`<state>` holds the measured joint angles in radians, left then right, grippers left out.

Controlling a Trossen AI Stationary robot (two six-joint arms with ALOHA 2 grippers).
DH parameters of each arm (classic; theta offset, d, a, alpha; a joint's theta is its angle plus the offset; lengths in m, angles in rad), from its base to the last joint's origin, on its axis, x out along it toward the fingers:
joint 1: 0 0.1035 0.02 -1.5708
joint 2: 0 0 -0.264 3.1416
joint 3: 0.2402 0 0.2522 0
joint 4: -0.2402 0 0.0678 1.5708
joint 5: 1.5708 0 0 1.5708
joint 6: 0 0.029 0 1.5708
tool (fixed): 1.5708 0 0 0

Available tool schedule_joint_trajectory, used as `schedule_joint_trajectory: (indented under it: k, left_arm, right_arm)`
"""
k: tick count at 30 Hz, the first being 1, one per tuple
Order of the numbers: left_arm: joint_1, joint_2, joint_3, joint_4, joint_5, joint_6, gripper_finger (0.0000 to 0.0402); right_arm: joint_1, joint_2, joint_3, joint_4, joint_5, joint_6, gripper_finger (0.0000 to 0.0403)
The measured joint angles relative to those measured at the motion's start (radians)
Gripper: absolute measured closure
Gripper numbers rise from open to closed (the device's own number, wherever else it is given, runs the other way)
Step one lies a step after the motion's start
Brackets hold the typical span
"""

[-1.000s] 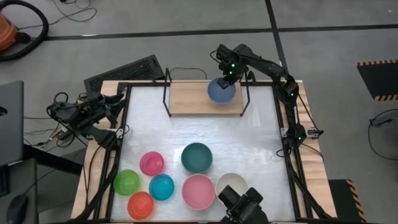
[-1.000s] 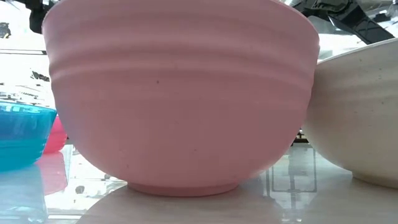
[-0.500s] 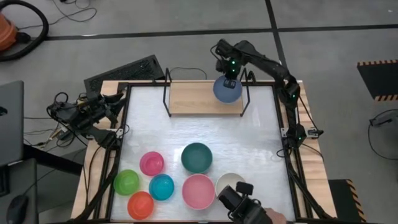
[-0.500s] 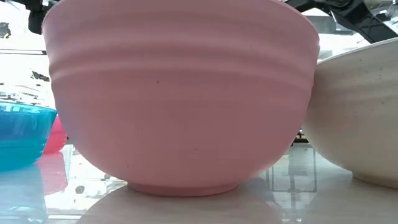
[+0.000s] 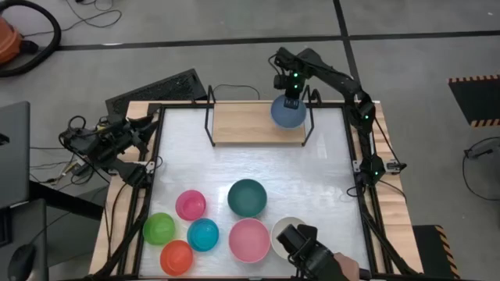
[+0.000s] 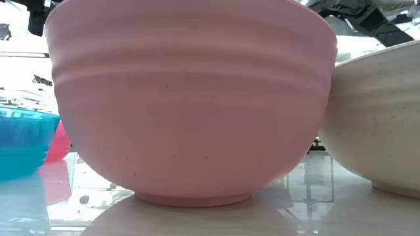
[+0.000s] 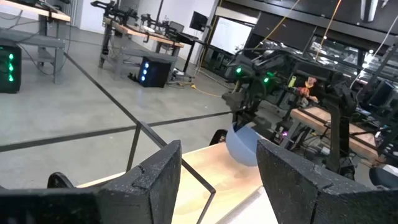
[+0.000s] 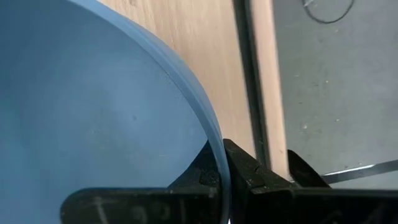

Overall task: Place and stack bowls onto a shelf
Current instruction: Put the large blue bowl on the shelf, then put the small pink bowl on the shelf

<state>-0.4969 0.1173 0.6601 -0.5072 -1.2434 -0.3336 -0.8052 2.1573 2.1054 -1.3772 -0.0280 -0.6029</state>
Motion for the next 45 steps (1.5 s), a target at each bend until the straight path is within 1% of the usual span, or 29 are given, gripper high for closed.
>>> schedule_joint_trajectory:
  k: [5,12,16,20,28,32,33,34,35,38,41,43,45]
  left_arm:
    - [0.0,0.0,0.0,0.0,-0.002,0.0,0.0207]
    - [0.0,0.0,0.0,-0.003,-0.002,0.0,0.0207]
    - [0.0,0.0,0.0,-0.003,-0.002,-0.001,0.0207]
    - [0.0,0.0,0.0,-0.003,-0.002,-0.001,0.0207]
    - [0.0,0.0,0.0,-0.003,0.002,-0.003,0.0207]
    - [0.0,0.0,0.0,-0.003,0.008,-0.007,0.0207]
    - [0.0,0.0,0.0,-0.003,0.017,-0.006,0.0207]
    - [0.0,0.0,0.0,-0.001,0.037,-0.003,0.0207]
    - [0.0,0.0,0.0,0.005,0.065,-0.003,0.0207]
    - [0.0,0.017,0.0,0.022,0.181,-0.003,0.0207]
    - [0.0,0.066,0.023,-0.001,0.291,-0.034,0.0207]
    - [0.0,0.121,0.056,-0.079,0.344,-0.097,0.0207]
    - [0.0,0.194,0.093,-0.201,0.401,-0.197,0.0207]
  right_arm:
    - [0.01,0.044,0.001,-0.017,-0.006,-0.001,0.0379]
    - [-0.011,0.102,0.004,-0.088,-0.012,-0.007,0.0379]
    - [-0.016,0.103,0.005,-0.085,0.003,0.009,0.0375]
    - [-0.012,0.097,0.021,-0.075,0.044,0.024,0.0336]
    - [-0.011,0.093,0.115,-0.08,0.044,0.029,0.0242]
    - [-0.004,0.093,0.216,-0.094,0.034,0.075,0.0204]
    - [-0.001,0.093,0.252,-0.101,0.03,0.091,0.0198]
    - [0.004,0.074,0.252,-0.076,0.031,0.108,0.0193]
    - [0.012,0.038,0.221,-0.035,0.03,0.122,0.019]
    - [0.047,-0.037,0.213,0.0,0.014,0.142,0.0185]
    - [0.081,-0.101,0.213,0.03,0.007,0.185,0.0185]
    - [0.102,-0.137,0.213,0.055,0.004,0.223,0.0184]
    - [0.127,-0.168,0.213,0.063,0.004,0.254,0.0184]
